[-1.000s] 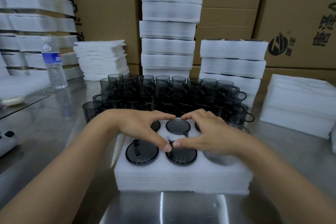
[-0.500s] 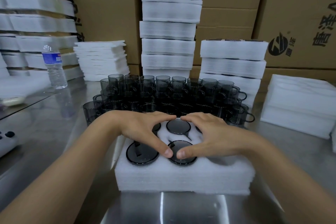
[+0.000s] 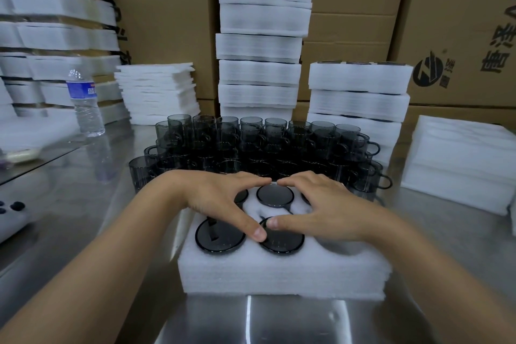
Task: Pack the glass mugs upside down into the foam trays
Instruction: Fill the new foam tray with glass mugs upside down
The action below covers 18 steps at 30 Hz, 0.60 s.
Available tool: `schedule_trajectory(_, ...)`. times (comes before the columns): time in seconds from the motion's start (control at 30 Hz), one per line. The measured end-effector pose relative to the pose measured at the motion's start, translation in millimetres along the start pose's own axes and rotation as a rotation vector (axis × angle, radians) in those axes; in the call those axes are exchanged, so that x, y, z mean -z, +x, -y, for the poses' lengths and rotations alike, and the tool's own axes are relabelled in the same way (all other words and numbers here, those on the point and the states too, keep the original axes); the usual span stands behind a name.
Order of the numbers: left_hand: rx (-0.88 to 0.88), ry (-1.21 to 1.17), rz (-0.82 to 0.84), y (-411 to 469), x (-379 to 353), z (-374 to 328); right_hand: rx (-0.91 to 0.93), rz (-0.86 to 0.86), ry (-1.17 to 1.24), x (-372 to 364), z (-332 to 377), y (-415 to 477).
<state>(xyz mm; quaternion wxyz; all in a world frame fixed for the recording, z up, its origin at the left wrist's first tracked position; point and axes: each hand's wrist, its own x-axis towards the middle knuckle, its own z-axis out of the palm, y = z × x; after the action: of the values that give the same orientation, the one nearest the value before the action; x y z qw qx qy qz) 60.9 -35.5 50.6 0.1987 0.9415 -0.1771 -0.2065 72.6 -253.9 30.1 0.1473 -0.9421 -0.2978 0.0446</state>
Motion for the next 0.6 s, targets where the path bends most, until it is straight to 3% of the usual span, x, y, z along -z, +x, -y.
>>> schedule_trajectory(0.07,-0.012,-0.094,-0.106,-3,1,1,0.006,-0.016,-0.006,-1,-1,1)
schedule_trajectory(0.17,-0.045,-0.316,-0.518,-3,6,10,0.010,-0.022,-0.006,-2,-2,0)
schedule_trajectory(0.27,0.098,-0.211,-0.866,0,13,25,0.014,-0.025,0.012,-2,-3,0)
schedule_trajectory(0.33,0.309,-0.047,-0.892,-1,15,36,0.016,-0.028,0.009,-2,-3,0)
schedule_trajectory(0.43,0.589,0.160,-0.754,-5,17,48,0.018,-0.029,0.007,-2,-3,0)
schedule_trajectory(0.6,0.703,0.197,-0.690,-6,16,52,0.021,-0.022,0.008,-2,-3,0)
